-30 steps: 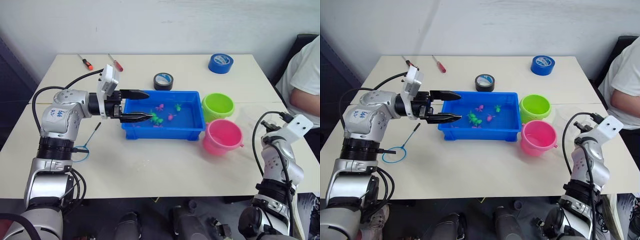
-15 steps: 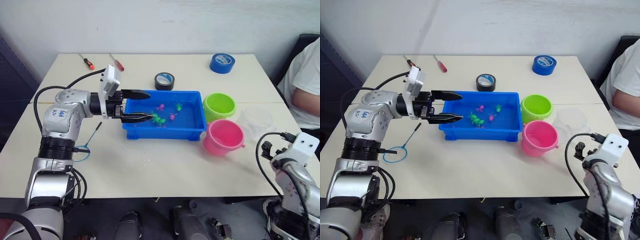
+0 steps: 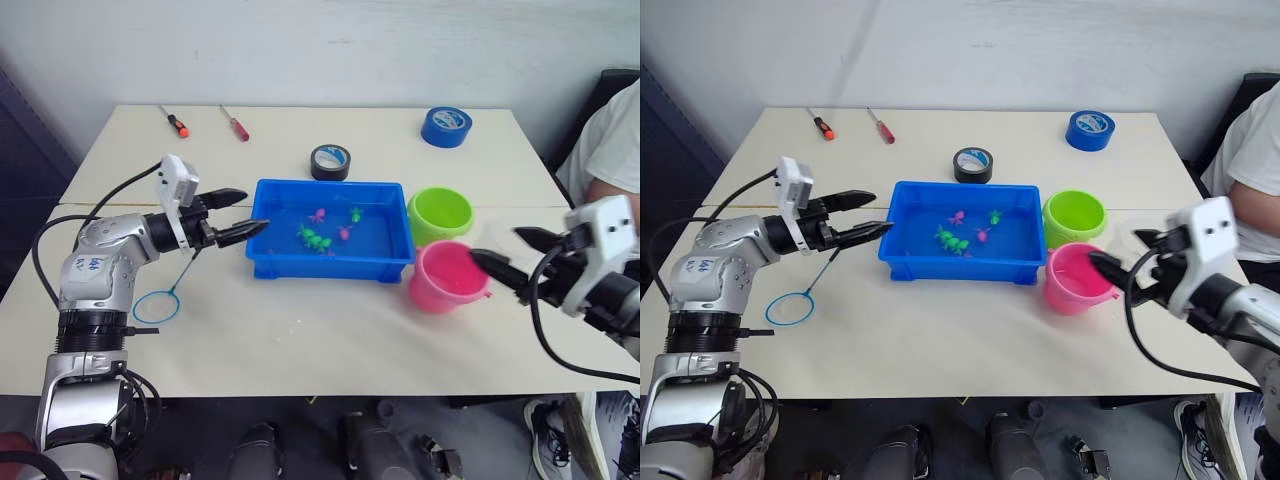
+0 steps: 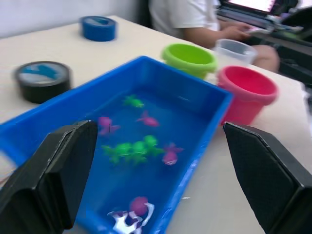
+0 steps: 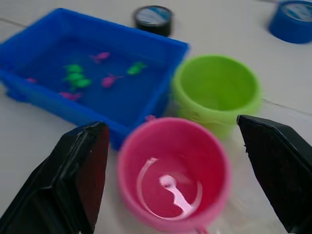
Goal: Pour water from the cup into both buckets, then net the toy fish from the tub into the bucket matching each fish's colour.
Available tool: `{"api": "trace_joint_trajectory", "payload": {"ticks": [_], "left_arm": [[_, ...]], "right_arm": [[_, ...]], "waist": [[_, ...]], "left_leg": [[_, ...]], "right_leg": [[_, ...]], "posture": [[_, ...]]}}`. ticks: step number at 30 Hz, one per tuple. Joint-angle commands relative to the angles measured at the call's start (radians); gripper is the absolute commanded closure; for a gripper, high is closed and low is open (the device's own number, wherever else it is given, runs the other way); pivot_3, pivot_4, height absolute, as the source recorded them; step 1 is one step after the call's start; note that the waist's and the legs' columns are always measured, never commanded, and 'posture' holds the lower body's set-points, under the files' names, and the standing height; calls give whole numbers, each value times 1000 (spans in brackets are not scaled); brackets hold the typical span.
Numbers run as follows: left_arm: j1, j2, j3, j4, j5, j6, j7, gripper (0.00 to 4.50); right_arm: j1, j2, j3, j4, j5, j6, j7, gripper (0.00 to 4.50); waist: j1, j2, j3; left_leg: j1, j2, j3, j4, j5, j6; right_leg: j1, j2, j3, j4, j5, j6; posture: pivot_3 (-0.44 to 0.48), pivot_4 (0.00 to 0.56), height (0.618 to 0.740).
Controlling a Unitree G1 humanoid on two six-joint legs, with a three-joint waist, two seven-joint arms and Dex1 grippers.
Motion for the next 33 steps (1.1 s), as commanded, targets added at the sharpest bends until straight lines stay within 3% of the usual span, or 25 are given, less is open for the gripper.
{"api": "trace_joint_trajectory", "payload": {"ticks": [1,6,13,33], "left_arm": [[56,-7,63,-61,15,-5,125,0],[137,14,100,-66,54,9,250,0],[177,35,128,30,75,48,335,0],[10,39,-53,528,278,-121,265,0]], "right_arm": [[-53,-16,120,-21,34,-63,103,60],[-97,-13,271,-1,22,-116,196,60],[-78,24,366,-28,-28,-259,258,60],[-110,69,473,-63,-134,-395,210,60]], "waist": [[2,0,0],[2,-1,0],[3,-3,0],[10,-6,-1]], "left_leg": [[0,0,0,0,0,1],[0,-1,0,0,-1,2],[0,-1,-1,0,-1,2],[0,-1,-1,0,-1,2]], "right_leg": [[0,-1,0,-1,0,0],[0,-2,-1,-1,0,1],[1,-3,-2,-1,0,1],[0,-3,-4,0,0,0]], "posture": [[0,150,734],[0,150,734],[0,150,734],[0,150,734]]}}
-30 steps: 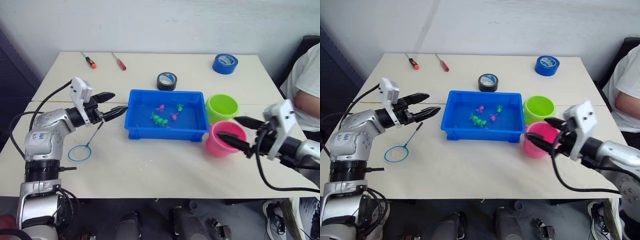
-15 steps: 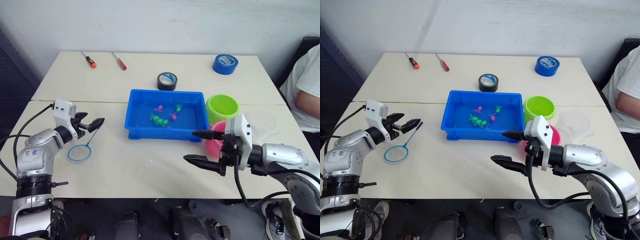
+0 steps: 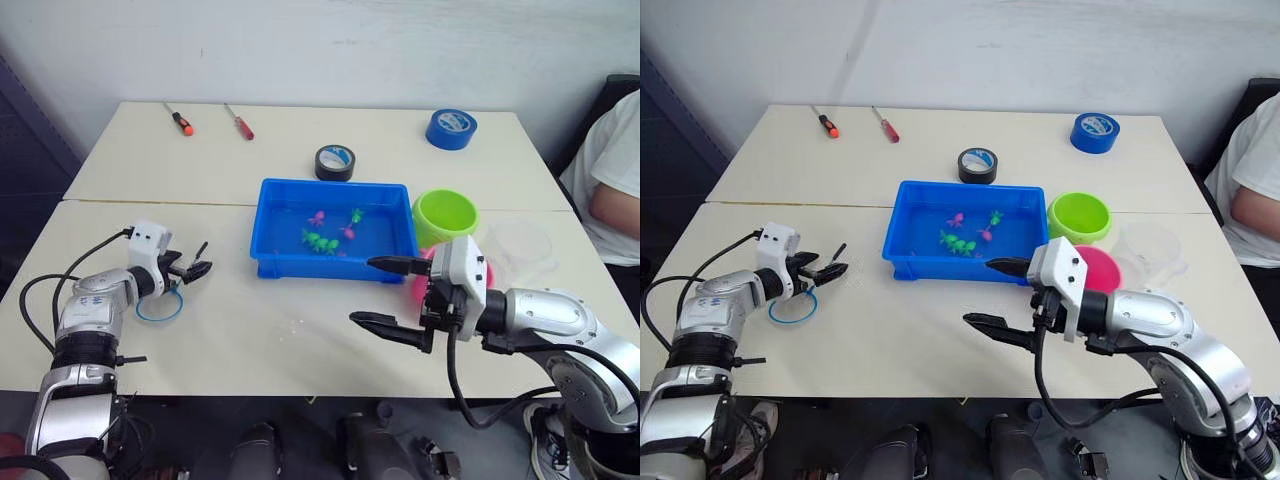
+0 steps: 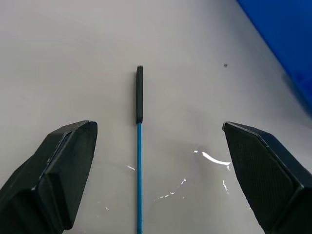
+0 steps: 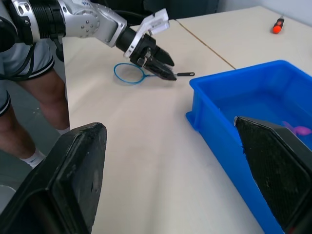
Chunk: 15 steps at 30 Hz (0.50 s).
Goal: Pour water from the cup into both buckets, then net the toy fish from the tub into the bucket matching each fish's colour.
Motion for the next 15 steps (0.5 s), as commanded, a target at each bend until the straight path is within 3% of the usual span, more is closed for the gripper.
{"api": "trace_joint_trajectory", "payload": {"ticks": [1,11,14,15], "left_arm": [[-21,13,-16,14,30,-9,-4,0],[-18,13,-81,62,96,33,-41,0],[-13,12,-89,64,105,37,-47,674],[-11,11,-90,63,105,39,-49,1084]], "right_arm": [[-14,3,-10,-35,6,-8,-13,60],[-25,10,-2,-40,14,0,-44,60],[-24,8,-4,-41,17,1,-43,0],[-23,8,-4,-41,18,0,-41,0]], "waist": [[2,0,0],[13,0,0],[13,0,0],[13,0,0]], "left_leg": [[0,0,0,0,0,0],[0,0,0,0,0,0],[0,0,0,0,0,0],[0,0,0,0,0,0]], "right_leg": [[0,0,0,0,0,0],[0,0,0,1,0,0],[0,0,0,1,0,0],[0,0,0,1,0,0]], "posture": [[0,150,734],[0,150,734],[0,150,734],[0,150,734]]}}
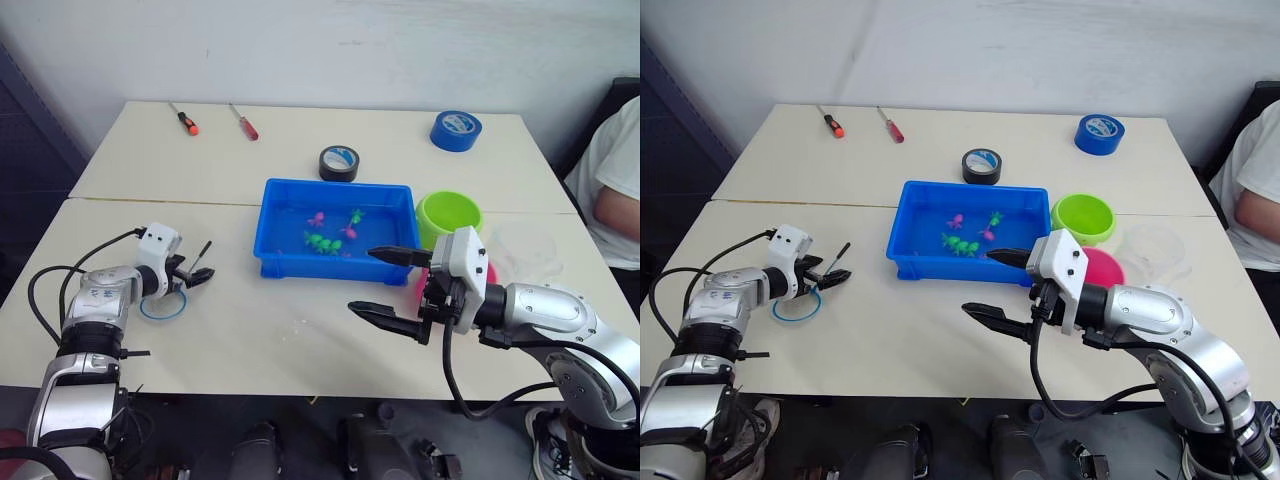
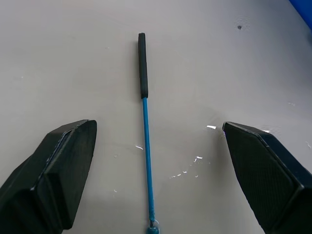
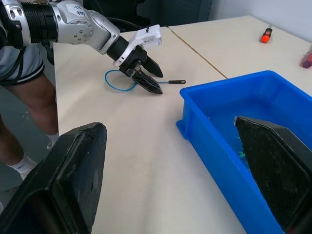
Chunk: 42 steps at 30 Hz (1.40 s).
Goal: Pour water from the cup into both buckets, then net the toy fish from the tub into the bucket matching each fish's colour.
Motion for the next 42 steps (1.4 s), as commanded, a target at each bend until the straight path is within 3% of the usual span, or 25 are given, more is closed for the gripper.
{"api": "trace_joint_trajectory", "payload": {"ticks": [1,2,4,7,9,21,28,34,38,42], "left_arm": [[28,-1,-21,26,17,29,-26,1459],[28,0,-21,25,18,31,-29,2031],[29,1,-21,25,20,32,-31,2658],[29,4,-23,27,25,31,-34,4082],[28,5,-23,30,28,28,-35,4476],[-5,35,24,56,24,-19,10,4476],[-122,202,68,42,24,-136,-5,4476],[-214,240,22,-72,14,-171,-168,4476],[-202,219,-55,-358,-79,-79,-403,4476],[-209,205,-73,-513,-168,32,-526,4476]], "right_arm": [[-9,1,-5,-41,17,-2,-1,0],[-10,1,-5,-42,19,-1,-1,0],[-10,2,-5,-44,20,0,-1,0],[-10,4,-3,-44,19,-1,-1,0],[-10,4,-3,-45,18,-1,0,0],[-6,4,-3,-41,10,-5,3,0],[0,1,-24,-29,22,-4,9,0],[-2,-10,-36,-9,24,-2,28,0],[-19,-31,-39,29,14,5,50,0],[-35,-45,-48,58,12,21,44,0]], "waist": [[1,0,0],[2,0,0],[3,0,0],[4,0,0],[4,0,0],[3,0,0],[-3,-5,1],[19,-5,1],[26,-5,1],[20,-5,1]], "left_leg": [[0,0,0,0,0,0],[0,0,0,0,0,0],[0,0,0,0,0,0],[0,0,0,0,0,0],[0,0,0,0,0,0],[0,0,0,1,0,0],[-1,2,-1,1,0,0],[-1,-1,-1,1,-1,2],[-2,0,-1,1,-1,1],[-2,0,-1,1,-1,1]], "right_leg": [[0,0,0,0,0,0],[0,0,0,0,0,0],[0,0,0,0,0,0],[0,-1,0,0,0,0],[0,-1,-1,0,0,0],[0,0,-1,1,0,0],[-2,1,-2,2,0,-2],[0,-2,-4,0,0,-2],[-1,-2,-4,0,0,-2],[-1,-1,-3,1,0,-2]], "posture": [[0,150,734],[0,150,734],[0,150,734],[0,150,734],[0,150,734],[0,150,734],[0,150,734],[0,150,734],[0,150,734],[0,150,734]]}}
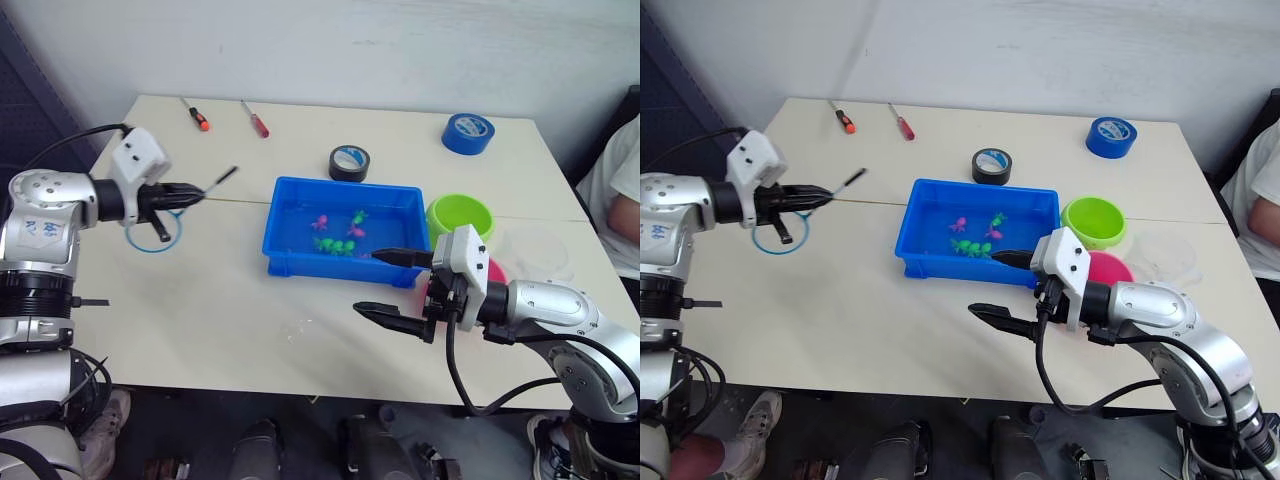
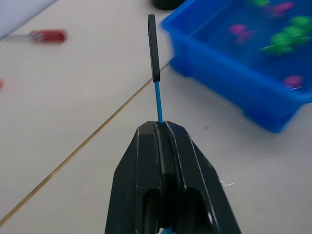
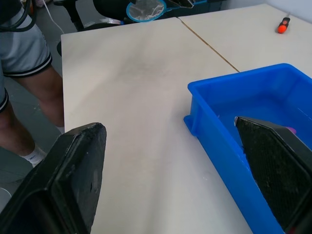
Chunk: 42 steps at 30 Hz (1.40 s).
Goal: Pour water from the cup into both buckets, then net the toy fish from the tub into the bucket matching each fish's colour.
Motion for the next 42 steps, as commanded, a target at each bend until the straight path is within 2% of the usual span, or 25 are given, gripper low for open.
{"api": "trace_joint_trajectory", "payload": {"ticks": [1,7,19,27,42], "left_arm": [[-17,8,-25,-146,-79,72,-131,4476],[-50,-55,-121,-197,-98,83,-246,4476],[-56,-197,-276,-171,-58,-41,-382,4476],[-108,-265,-309,-100,-48,-117,-453,4476],[-153,-299,-334,-41,-53,-153,-475,4476]], "right_arm": [[-18,-17,-44,11,11,13,-5,0],[-37,-37,-43,27,12,72,-24,0],[-122,-12,22,30,25,195,-62,0],[-161,1,92,32,-2,164,-20,0],[-224,44,150,61,-30,161,2,0]], "waist": [[-8,0,0],[-21,1,1],[-24,2,1],[-23,2,1],[-24,2,1]], "left_leg": [[0,1,1,0,0,0],[2,1,1,1,1,-1],[0,1,1,5,1,0],[-2,1,0,10,0,1],[-2,1,0,11,0,2]], "right_leg": [[0,1,1,0,0,0],[0,3,2,2,0,0],[0,3,3,3,0,0],[0,3,3,3,0,0],[-1,3,3,5,0,0]], "posture": [[0,150,734],[0,150,734],[0,150,734],[0,150,734],[0,150,734]]}}
